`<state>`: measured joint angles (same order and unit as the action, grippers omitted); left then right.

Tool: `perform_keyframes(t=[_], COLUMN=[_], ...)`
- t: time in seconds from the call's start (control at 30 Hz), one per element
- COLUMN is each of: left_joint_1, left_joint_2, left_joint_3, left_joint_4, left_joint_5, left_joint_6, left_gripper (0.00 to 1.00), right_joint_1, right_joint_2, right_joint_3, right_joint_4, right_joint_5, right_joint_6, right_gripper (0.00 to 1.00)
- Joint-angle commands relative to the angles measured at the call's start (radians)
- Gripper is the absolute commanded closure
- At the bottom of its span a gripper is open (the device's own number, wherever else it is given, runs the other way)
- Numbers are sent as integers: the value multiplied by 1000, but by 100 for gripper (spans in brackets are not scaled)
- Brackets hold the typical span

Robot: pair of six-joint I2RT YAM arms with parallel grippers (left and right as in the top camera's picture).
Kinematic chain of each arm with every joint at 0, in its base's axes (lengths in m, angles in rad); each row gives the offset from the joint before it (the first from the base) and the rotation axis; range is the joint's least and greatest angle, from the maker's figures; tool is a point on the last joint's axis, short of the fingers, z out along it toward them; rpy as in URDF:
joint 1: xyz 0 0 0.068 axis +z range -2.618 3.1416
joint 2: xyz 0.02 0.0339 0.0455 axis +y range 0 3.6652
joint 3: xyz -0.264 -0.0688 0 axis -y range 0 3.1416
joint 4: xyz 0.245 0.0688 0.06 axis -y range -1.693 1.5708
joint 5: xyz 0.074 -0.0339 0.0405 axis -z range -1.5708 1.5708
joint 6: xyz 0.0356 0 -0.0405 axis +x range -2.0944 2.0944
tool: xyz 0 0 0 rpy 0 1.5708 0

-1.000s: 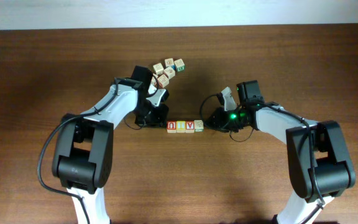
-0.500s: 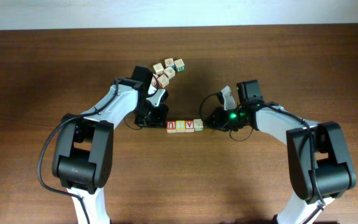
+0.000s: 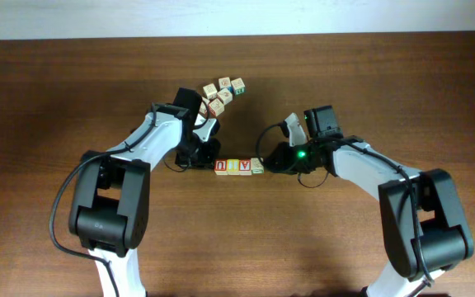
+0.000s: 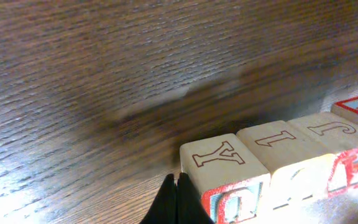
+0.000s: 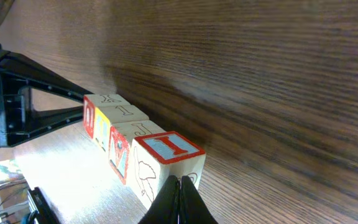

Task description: Rotate 4 blocks

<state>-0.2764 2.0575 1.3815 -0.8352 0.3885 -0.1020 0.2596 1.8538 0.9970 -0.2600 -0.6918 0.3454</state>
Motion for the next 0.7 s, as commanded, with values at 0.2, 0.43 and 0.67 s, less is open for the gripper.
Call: perform_keyframes(t=[0.2,0.43,0.67], left_joint_1=[-31,-31,-31], left_joint_2=[13,13,13], left_joint_3=[-6,-6,-6], left_joint_4=[16,16,11], left_joint_5=[138,138,139], left_joint_6=[-7,-6,-7], left_gripper=[100,100,100], right_joint_1=[108,175,183], right_joint_2=[-84,-84,-84], right_joint_3=[32,69,69], right_joint_4=[7,6,7], right_joint_5=[-56,-20,-2], right_joint_6=[16,32,43], right_gripper=[96,96,96])
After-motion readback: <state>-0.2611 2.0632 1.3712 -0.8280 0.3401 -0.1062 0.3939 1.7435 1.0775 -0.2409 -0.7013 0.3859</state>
